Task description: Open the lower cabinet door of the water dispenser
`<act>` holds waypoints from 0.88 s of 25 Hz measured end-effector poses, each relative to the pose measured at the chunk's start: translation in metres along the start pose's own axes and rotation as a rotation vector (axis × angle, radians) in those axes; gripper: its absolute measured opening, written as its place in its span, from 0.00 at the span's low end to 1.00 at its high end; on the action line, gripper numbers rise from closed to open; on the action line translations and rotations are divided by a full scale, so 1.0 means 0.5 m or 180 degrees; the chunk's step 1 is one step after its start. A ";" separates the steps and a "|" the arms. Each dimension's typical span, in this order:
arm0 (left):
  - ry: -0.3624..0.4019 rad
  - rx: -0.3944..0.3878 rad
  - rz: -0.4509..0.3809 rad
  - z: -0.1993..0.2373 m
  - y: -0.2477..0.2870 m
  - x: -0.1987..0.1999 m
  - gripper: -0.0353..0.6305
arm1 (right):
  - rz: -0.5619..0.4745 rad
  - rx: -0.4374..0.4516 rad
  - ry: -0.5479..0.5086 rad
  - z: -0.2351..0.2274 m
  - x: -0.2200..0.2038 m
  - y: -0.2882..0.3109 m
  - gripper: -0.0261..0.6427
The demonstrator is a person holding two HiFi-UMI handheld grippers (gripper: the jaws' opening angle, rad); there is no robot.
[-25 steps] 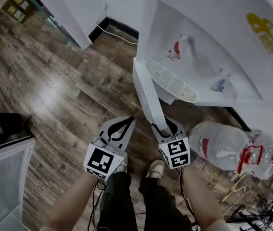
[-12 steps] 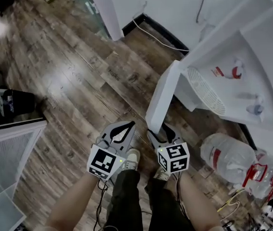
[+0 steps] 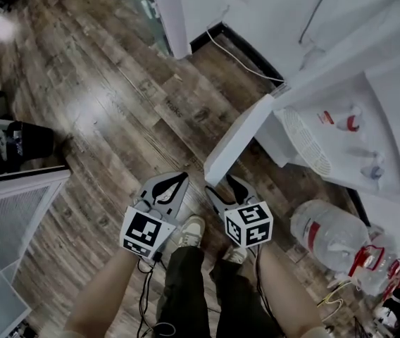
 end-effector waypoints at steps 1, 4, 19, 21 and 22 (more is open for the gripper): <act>0.0010 -0.0004 0.0002 -0.002 -0.003 0.004 0.06 | -0.0002 -0.0037 0.0031 -0.002 -0.003 -0.011 0.44; 0.0062 -0.0016 0.0012 -0.012 -0.017 0.019 0.06 | -0.0019 -0.0209 0.0164 -0.016 -0.013 -0.056 0.32; 0.0152 -0.0077 0.0051 -0.109 -0.135 0.168 0.06 | -0.0332 -0.0567 0.0778 -0.042 0.031 -0.359 0.08; 0.0121 -0.0119 0.0039 -0.128 -0.154 0.194 0.06 | -0.0381 -0.0637 0.0751 -0.032 0.045 -0.407 0.07; 0.0102 -0.0143 0.0029 -0.138 -0.162 0.209 0.06 | -0.0412 -0.0659 0.0741 -0.026 0.052 -0.432 0.06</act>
Point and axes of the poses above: the fingertips, and each gripper's own axes: y forward along the fingers, z to its left, x out of its top, the point moved 7 cm from there along -y, backward along the fingers, and after that the axes turned 10 degrees about z, right-handed, at the moved point
